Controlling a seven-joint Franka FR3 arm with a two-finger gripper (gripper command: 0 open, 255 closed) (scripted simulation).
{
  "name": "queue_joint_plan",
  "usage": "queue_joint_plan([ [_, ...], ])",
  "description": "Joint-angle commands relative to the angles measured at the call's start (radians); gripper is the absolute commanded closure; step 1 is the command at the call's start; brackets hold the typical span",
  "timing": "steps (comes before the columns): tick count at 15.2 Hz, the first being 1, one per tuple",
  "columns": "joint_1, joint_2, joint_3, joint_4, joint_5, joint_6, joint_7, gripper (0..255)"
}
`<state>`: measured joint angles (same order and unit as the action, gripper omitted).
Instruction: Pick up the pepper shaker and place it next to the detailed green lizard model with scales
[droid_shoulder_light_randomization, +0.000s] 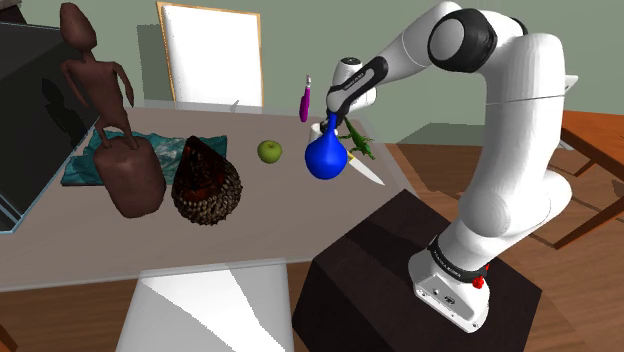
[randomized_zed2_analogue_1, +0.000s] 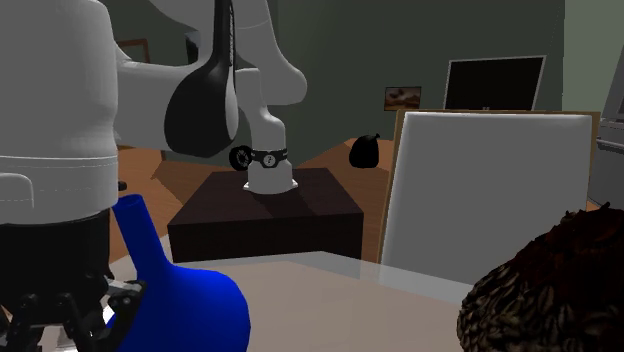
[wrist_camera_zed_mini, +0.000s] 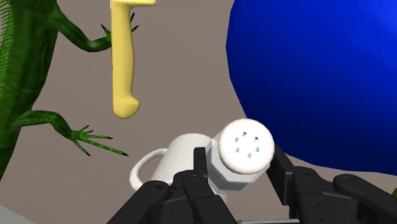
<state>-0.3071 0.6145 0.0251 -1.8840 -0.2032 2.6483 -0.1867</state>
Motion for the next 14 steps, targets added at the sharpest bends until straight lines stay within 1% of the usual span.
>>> queue_joint_plan([
  [1, 0.012, 0.074, -0.002, -0.010, -0.003, -0.024, 0.009, 255],
  [5, 0.013, 0.074, -0.004, -0.010, 0.000, -0.024, 0.008, 255],
  [6, 0.006, 0.068, -0.004, -0.011, 0.002, -0.028, 0.000, 0],
  [7, 0.002, 0.043, -0.002, -0.034, 0.002, -0.027, -0.004, 0],
  [8, 0.001, -0.004, -0.002, -0.086, 0.002, -0.023, -0.002, 0],
  [9, 0.006, -0.014, -0.001, -0.091, 0.001, -0.028, 0.003, 0],
  [10, -0.008, -0.038, 0.009, -0.078, 0.011, -0.064, -0.015, 0],
  [11, 0.016, 0.074, -0.006, -0.010, 0.003, -0.023, 0.006, 0],
  [14, 0.017, -0.016, 0.001, -0.041, 0.016, -0.082, -0.003, 0],
])
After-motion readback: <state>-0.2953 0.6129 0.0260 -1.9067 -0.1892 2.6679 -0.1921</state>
